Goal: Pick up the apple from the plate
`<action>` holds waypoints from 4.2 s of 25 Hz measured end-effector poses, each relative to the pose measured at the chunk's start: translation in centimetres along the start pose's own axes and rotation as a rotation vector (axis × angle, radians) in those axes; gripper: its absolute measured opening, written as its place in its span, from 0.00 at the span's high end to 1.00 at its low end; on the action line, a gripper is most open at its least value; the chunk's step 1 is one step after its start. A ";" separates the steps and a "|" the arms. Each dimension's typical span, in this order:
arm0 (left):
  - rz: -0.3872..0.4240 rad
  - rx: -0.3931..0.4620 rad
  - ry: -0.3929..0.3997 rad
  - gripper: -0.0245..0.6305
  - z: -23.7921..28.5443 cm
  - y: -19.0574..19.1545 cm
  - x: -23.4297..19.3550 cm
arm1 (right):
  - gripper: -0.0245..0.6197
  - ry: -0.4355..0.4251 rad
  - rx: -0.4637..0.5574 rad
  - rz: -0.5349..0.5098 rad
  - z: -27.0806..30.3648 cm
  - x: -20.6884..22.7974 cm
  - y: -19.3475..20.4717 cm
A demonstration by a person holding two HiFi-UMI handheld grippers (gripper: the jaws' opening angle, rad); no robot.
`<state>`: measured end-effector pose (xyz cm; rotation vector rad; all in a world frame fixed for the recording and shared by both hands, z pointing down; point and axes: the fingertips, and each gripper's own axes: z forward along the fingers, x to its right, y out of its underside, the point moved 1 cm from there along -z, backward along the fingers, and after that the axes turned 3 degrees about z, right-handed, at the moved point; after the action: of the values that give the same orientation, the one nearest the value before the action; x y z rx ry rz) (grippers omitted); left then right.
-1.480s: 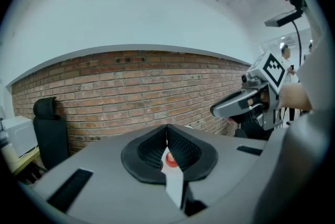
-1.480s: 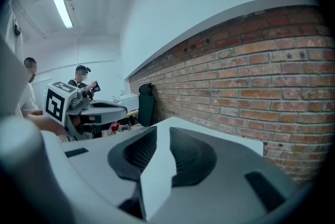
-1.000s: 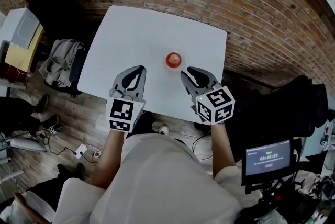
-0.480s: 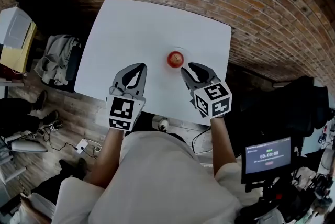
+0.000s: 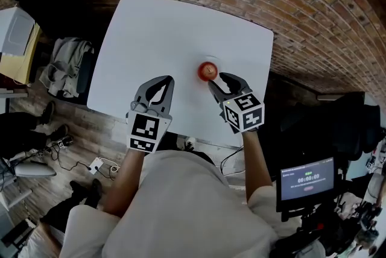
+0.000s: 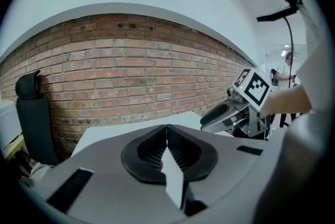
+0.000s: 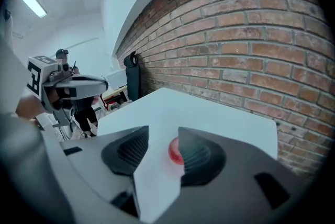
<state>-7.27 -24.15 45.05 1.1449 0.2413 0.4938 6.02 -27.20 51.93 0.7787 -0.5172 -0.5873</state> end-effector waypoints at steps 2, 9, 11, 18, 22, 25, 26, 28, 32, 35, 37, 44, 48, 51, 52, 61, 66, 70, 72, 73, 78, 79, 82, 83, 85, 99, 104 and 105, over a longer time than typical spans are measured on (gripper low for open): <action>-0.003 -0.009 0.005 0.95 0.2 0.3 -0.2 | 0.71 0.001 -0.014 0.006 0.6 0.4 0.4; -0.010 -0.035 0.014 0.95 0.8 1.2 -0.9 | 0.68 0.005 -0.046 0.020 2.5 1.3 1.4; -0.013 -0.040 0.017 0.95 0.8 1.4 -1.0 | 0.67 0.005 -0.057 0.019 3.0 1.4 1.6; -0.023 -0.056 0.036 0.95 1.5 2.2 -1.4 | 0.59 0.009 -0.122 -0.008 4.6 1.8 2.6; -0.022 -0.059 0.042 0.95 1.7 2.3 -1.3 | 0.58 0.013 -0.129 -0.012 4.8 2.0 2.8; -0.024 -0.064 0.048 0.95 2.1 2.6 -1.5 | 0.58 0.011 -0.155 -0.020 5.5 2.4 3.3; -0.024 -0.066 0.050 0.95 2.2 2.7 -1.5 | 0.58 0.008 -0.165 -0.024 5.7 2.4 3.5; -0.024 -0.070 0.056 0.95 2.3 2.9 -1.4 | 0.53 0.005 -0.178 -0.036 5.9 2.5 3.7; -0.024 -0.075 0.066 0.95 2.2 3.1 -0.8 | 0.50 0.012 -0.196 -0.060 5.9 2.7 4.0; -0.026 -0.080 0.071 0.95 2.2 3.4 -0.7 | 0.48 0.007 -0.211 -0.069 6.3 2.8 4.3; -0.027 -0.083 0.072 0.95 2.3 3.5 -0.7 | 0.48 0.006 -0.219 -0.073 6.5 2.9 4.4; -0.029 -0.091 0.071 0.95 2.4 3.9 -1.2 | 0.43 -0.004 -0.241 -0.101 7.4 3.0 4.7; -0.032 -0.098 0.070 0.95 2.5 4.2 -1.3 | 0.42 -0.010 -0.250 -0.109 7.8 3.2 4.9; -0.034 -0.102 0.071 0.95 2.6 4.4 -1.3 | 0.42 -0.018 -0.265 -0.114 8.1 3.3 5.1; -0.034 -0.104 0.072 0.95 2.5 4.5 -1.3 | 0.41 -0.021 -0.270 -0.115 8.2 3.3 5.2; -0.038 -0.114 0.066 0.95 2.9 4.9 -2.0 | 0.37 -0.037 -0.305 -0.120 9.8 3.6 5.8; -0.046 -0.124 0.061 0.95 2.7 5.5 -2.4 | 0.37 -0.018 -0.313 -0.124 10.2 4.1 6.0; -0.049 -0.128 0.062 0.95 2.8 5.8 -2.5 | 0.37 -0.007 -0.336 -0.134 10.5 4.4 6.4; -0.049 -0.129 0.063 0.95 2.8 5.9 -2.6 | 0.37 -0.004 -0.350 -0.137 10.7 4.5 6.8; -0.049 -0.129 0.064 0.95 2.8 5.8 -2.6 | 0.37 -0.003 -0.357 -0.142 10.8 4.5 6.9; -0.048 -0.131 0.065 0.95 2.7 5.9 -2.5 | 0.37 0.013 -0.360 -0.161 11.1 4.6 7.3; -0.048 -0.132 0.065 0.95 2.7 5.9 -2.5 | 0.37 0.015 -0.358 -0.159 11.1 4.7 7.3; -0.050 -0.135 0.064 0.95 2.7 6.0 -2.5 | 0.37 0.023 -0.359 -0.163 11.2 5.0 7.2; -0.051 -0.135 0.064 0.95 2.6 6.0 -2.6 | 0.37 0.025 -0.360 -0.165 11.2 5.1 7.2; -0.052 -0.136 0.064 0.95 2.6 6.1 -2.6 | 0.37 0.030 -0.360 -0.168 11.2 5.2 7.2; -0.057 -0.132 0.062 0.95 2.6 6.0 -2.8 | 0.38 0.092 -0.367 -0.202 11.5 5.9 7.6; -0.054 -0.130 0.065 0.95 2.4 5.9 -2.8 | 0.38 0.095 -0.357 -0.205 11.8 5.8 7.4; -0.054 -0.129 0.065 0.95 2.4 5.9 -2.8 | 0.38 0.094 -0.355 -0.203 11.8 5.8 7.4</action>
<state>-10.15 -25.53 51.22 0.9954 0.2913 0.4925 5.00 -32.63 65.99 0.5196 -0.2375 -0.8017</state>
